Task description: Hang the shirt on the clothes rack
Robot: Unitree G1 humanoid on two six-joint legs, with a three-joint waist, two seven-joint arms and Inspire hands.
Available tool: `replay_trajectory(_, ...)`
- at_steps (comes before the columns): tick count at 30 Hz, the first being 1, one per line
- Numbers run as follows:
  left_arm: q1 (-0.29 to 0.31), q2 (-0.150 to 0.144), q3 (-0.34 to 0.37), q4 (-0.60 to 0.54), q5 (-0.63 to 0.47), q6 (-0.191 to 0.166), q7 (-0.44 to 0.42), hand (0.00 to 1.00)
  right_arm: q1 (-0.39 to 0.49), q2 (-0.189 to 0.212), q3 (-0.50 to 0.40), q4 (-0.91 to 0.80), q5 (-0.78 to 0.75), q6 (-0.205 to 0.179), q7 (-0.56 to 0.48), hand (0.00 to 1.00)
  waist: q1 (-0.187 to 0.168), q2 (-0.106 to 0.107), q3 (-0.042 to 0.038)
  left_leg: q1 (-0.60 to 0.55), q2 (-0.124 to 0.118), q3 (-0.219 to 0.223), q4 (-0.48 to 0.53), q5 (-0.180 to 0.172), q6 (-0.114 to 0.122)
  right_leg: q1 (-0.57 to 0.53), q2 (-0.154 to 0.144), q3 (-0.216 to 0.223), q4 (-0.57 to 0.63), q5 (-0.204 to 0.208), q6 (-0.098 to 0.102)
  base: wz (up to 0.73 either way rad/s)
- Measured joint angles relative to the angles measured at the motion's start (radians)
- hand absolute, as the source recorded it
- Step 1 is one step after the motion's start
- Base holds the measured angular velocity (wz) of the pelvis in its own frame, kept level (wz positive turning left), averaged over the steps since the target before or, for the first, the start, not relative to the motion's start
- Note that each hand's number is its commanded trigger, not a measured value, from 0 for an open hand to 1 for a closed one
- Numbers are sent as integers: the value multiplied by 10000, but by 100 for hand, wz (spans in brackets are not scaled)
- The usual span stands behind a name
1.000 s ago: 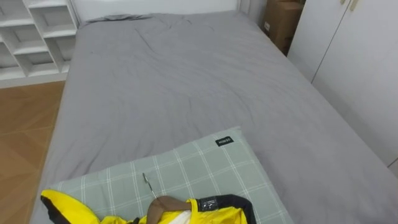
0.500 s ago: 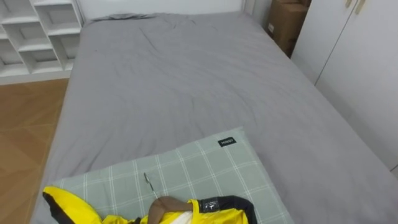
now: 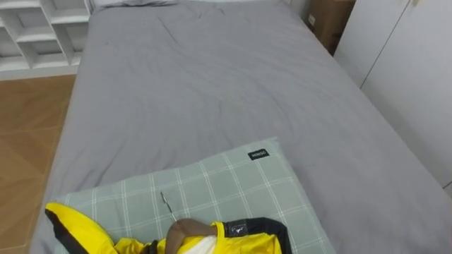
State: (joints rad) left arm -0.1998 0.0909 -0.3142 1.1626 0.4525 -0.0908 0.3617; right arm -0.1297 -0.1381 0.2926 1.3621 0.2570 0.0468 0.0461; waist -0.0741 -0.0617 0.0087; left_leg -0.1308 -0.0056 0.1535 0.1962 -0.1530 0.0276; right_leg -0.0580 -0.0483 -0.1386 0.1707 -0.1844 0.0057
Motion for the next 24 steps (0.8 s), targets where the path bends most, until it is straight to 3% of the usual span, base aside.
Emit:
replay_trajectory(1, -16, 0, 11, 16, 1, 1, -6, 0, -2, 15, -1, 1, -23, 3, -1, 0, 1, -15, 1, -2, 1, 3, 5, 0, 0, 1, 0, -4, 0, 0, 0, 0)
replay_trajectory(2, -50, 1, 34, 62, 2, 1, -9, 40, -4, 46, -1, 0, -107, 6, 0, 0, 3, -45, -6, -7, 2, 16, 12, 0, 0, 2, 1, -5, 1, 0, 0, 0)
replay_trajectory(3, -62, 1, 83, 66, 3, 1, -12, 100, -22, 76, -2, 0, -183, 21, 0, 0, 2, -67, 1, -12, 2, 22, 18, 0, 0, 1, 1, -6, 1, 1, -1, 0)
replay_trajectory(7, -128, 2, 266, 64, 12, 1, -4, 100, -68, 140, -2, 1, -234, 156, 7, 0, 3, -140, 26, -43, 8, 31, 27, 0, 0, -20, 9, -4, 9, 11, -16, 0)
replay_trajectory(12, -492, 217, 912, 55, 186, 85, 202, 100, -73, 148, 4, -4, -205, 204, 12, 0, 61, -182, -32, -132, 16, 10, 29, 35, 8, -122, 16, -14, 50, 34, -31, 0)
replay_trajectory(17, -527, 331, 964, 44, 205, 261, 262, 100, -73, 149, 1, -11, -210, 209, 10, 0, 45, -187, -53, -116, 11, -20, 31, 38, 9, -100, 12, -12, 30, 37, -31, 0)
replay_trajectory(22, -477, 292, 965, 67, 196, 488, 277, 100, -73, 150, 1, -14, -209, 203, 8, 0, 15, -188, -46, -64, 11, -22, 23, 38, 8, -34, 12, -16, -5, 37, -31, 0)
replay_trajectory(24, -485, 259, 968, 187, 185, 549, 266, 100, -78, 150, 3, -12, -205, 195, 6, 0, 12, -172, 2, -47, 11, -20, 20, 38, 8, 0, 12, -30, -16, 37, -31, 0)
